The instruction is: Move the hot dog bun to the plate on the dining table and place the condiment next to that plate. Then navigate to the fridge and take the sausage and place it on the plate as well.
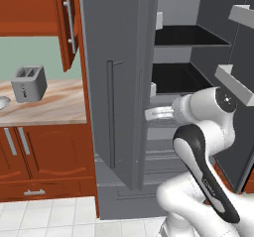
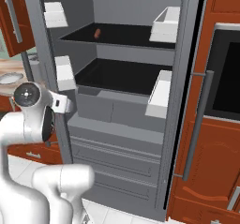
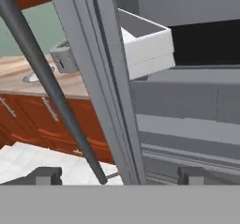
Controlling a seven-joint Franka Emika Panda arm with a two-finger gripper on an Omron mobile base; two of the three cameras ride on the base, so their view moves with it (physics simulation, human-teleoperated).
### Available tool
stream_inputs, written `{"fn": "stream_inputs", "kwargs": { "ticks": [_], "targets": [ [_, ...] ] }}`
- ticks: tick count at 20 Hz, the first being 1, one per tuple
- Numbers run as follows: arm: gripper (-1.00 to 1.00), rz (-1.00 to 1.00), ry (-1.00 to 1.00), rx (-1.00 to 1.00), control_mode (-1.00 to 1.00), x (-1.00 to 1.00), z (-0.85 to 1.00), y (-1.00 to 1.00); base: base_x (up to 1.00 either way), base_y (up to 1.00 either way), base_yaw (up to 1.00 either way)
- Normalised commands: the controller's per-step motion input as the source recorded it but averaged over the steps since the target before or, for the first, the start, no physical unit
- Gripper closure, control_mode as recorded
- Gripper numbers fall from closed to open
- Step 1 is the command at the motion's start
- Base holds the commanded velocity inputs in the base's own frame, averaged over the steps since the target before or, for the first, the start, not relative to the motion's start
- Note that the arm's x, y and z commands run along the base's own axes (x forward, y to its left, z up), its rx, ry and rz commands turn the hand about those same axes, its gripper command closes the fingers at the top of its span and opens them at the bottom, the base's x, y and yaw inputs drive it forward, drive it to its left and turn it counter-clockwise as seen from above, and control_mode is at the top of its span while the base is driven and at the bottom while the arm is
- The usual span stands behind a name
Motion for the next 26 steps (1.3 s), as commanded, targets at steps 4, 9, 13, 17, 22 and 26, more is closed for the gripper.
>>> {"fn": "stream_inputs", "kwargs": {
  "ticks": [4, 9, 13, 17, 22, 26],
  "targets": [
    [-1.00, -0.06, 0.00, 0.00, -1.00, 0.89, -0.41, -0.94, 0.00, 0.00, 0.00],
    [-1.00, 0.00, 0.03, 0.06, -1.00, 1.00, -0.61, -0.25, 0.00, 0.00, 0.00],
    [-1.00, 0.05, 0.21, 0.20, -1.00, 1.00, -0.57, 0.00, 0.00, 0.00, 0.00],
    [-1.00, 0.12, 0.28, 0.24, -1.00, 1.00, -0.43, 0.03, 0.00, 0.00, 0.00],
    [-1.00, 0.18, 0.17, 0.12, -1.00, 0.29, -0.08, 0.61, 0.00, 0.00, 0.00],
    [-1.00, 0.20, 0.14, 0.04, -1.00, -0.02, -0.01, 0.91, 0.00, 0.00, 0.00]
  ]
}}
